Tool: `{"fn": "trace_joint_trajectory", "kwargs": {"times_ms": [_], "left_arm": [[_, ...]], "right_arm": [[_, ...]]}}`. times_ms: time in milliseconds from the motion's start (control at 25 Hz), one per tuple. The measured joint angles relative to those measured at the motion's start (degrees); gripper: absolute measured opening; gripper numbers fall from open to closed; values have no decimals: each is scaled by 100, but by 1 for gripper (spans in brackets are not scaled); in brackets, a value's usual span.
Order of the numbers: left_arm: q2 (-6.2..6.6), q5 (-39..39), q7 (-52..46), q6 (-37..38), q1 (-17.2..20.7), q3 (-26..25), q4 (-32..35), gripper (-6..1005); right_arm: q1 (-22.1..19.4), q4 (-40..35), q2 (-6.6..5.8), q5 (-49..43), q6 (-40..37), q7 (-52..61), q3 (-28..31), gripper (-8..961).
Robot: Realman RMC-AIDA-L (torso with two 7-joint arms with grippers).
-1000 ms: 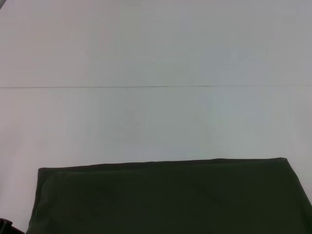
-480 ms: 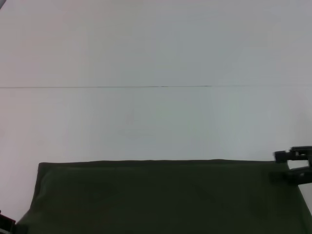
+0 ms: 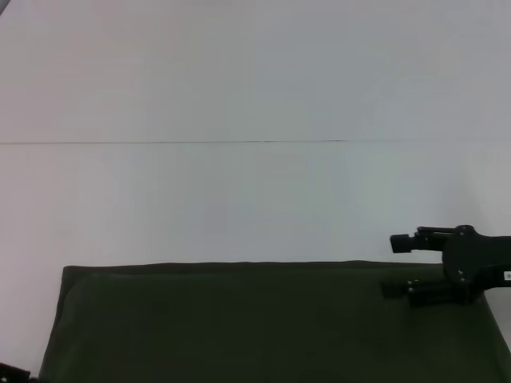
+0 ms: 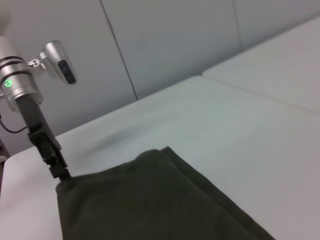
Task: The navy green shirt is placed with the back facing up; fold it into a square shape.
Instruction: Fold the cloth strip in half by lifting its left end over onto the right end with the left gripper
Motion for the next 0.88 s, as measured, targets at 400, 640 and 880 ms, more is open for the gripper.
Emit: {"fn": "trace_joint_trajectory", "kwargs": {"times_ms": [400, 640, 880], "left_arm": [[52, -126, -167, -273, 42, -268, 340, 655], [62, -703, 7, 74, -113, -369, 7, 779], [72, -690, 7, -168, -259, -322, -314, 779]], "right_arm": [[54, 325, 318, 112, 537, -830, -401, 909], [65, 856, 332, 415, 801, -1577, -678, 908], [130, 1392, 353, 457, 1087, -2486, -963, 906]]}}
